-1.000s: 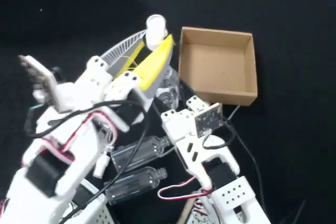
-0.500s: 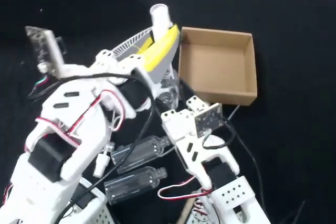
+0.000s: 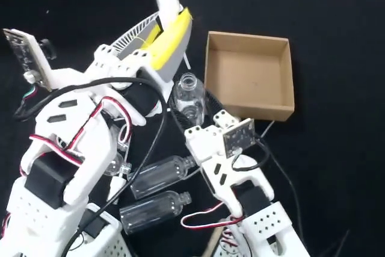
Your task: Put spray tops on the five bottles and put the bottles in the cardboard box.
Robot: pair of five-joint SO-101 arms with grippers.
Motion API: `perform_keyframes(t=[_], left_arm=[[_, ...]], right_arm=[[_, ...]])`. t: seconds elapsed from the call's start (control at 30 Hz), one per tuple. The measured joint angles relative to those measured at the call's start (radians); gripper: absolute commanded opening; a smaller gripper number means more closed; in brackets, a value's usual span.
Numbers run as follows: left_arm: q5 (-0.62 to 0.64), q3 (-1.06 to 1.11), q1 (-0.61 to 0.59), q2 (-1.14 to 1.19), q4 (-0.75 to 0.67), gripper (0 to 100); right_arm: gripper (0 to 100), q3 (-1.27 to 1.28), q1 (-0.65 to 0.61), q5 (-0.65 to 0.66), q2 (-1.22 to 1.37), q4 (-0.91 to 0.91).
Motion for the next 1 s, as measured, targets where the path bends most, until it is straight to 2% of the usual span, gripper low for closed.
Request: perform_keyframes(t=[0.33,0.53,0.7,1.0], left_arm=[[0.0,0.002,0.017,0.002,0.121,3],[0.0,0.015,0.015,0.0,0.121,3],[0.0,0.141,0.015,0.002,0.121,3],[0.0,0.29,0.034,-0.018,0.029,3]], right_arm=[[1.1,0.0,0.0,0.0,0.0,0.0],[1.1,0.0,0.0,0.0,0.0,0.0],[1.1,0.0,0.0,0.0,0.0,0.0],[1.1,0.0,0.0,0.0,0.0,0.0]])
